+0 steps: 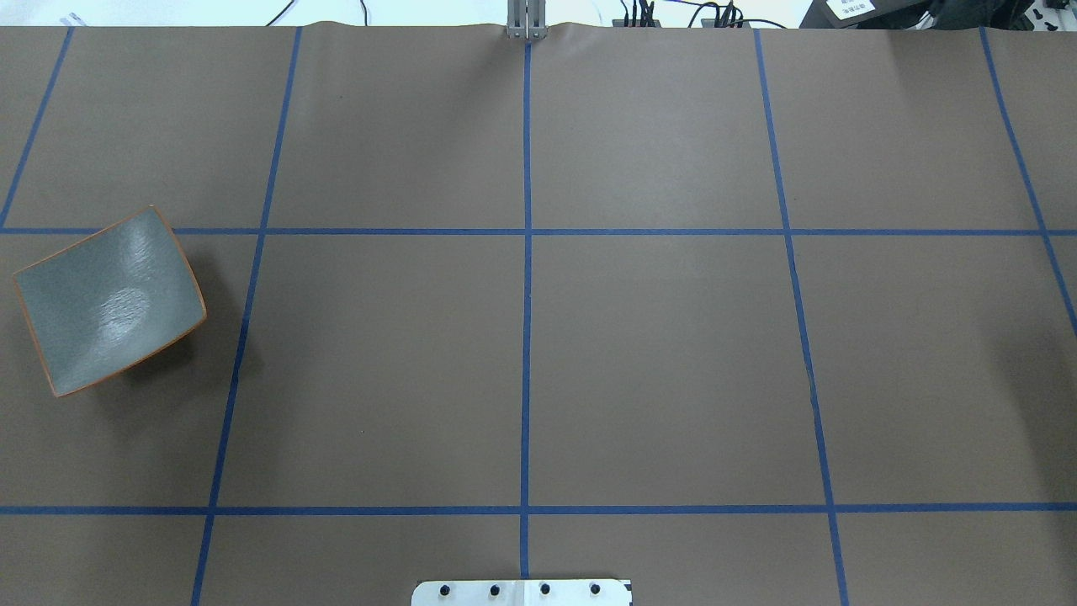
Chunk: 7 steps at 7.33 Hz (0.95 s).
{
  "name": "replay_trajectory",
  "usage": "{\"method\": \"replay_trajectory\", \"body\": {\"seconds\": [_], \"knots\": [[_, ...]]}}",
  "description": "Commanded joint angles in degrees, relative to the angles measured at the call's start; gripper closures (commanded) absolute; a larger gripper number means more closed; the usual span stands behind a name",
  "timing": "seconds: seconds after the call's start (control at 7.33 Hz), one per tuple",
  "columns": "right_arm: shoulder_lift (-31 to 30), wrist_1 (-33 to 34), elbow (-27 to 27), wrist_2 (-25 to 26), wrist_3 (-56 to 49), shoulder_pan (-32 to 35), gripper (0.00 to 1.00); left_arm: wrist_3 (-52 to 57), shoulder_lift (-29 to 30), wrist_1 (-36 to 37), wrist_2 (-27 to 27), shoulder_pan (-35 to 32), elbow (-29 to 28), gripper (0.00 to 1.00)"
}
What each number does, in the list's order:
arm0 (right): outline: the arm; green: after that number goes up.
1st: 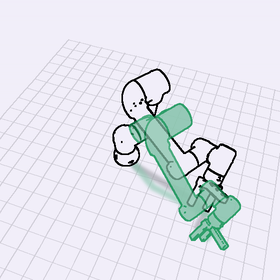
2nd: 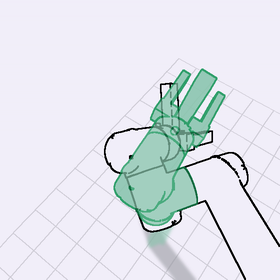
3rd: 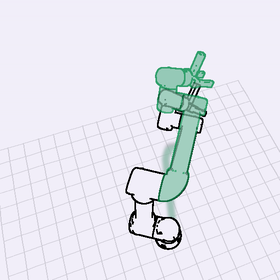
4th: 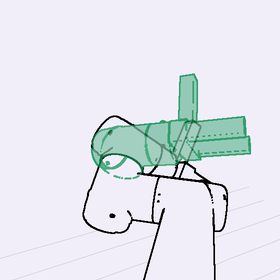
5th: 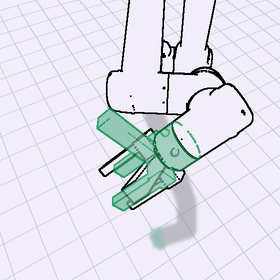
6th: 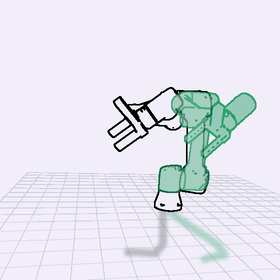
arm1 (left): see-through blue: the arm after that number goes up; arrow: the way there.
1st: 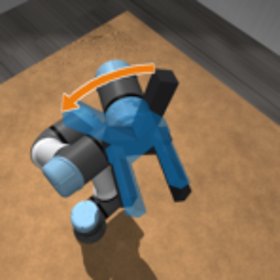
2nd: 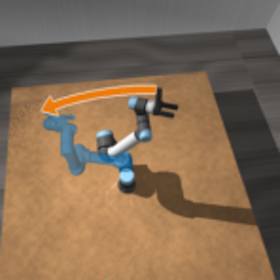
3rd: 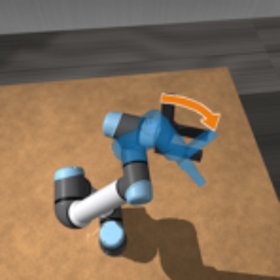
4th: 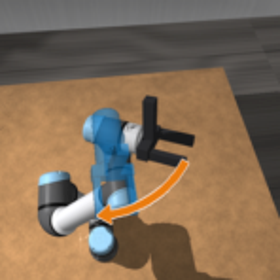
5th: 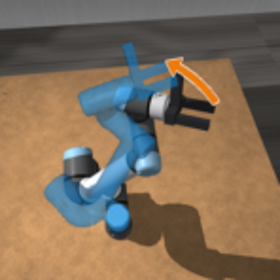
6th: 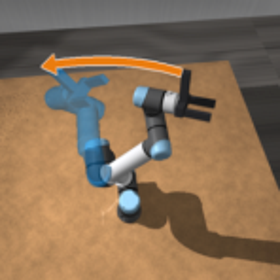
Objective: Transfer all bananas from basket to plate
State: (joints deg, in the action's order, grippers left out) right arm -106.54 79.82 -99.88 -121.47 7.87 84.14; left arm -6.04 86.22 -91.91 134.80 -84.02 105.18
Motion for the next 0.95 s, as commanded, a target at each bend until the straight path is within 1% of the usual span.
{"method": "replay_trajectory", "body": {"seconds": [0.0, 0.14, 0.27, 0.82], "knots": [[0.3, -2.9, 4.0, 0.6, 0.9, -0.1, 0.02, -0.1, 0.0, 0.0, 0.1, 0.0, 0.3, 0.01], [0.3, -5.9, 6.2, 2.4, 0.7, -0.2, 0.02, -0.1, 0.0, 0.0, 0.1, 0.0, 0.4, 0.01], [0.3, -8.3, 7.6, 2.7, 1.0, -0.6, 0.04, -0.1, 0.0, 0.0, 0.1, 0.0, 0.4, 0.01], [1.9, -8.6, 10.1, 2.6, 1.0, -1.6, 0.08, -0.1, 0.0, 0.0, 0.0, 0.0, 0.7, 0.01]]}}
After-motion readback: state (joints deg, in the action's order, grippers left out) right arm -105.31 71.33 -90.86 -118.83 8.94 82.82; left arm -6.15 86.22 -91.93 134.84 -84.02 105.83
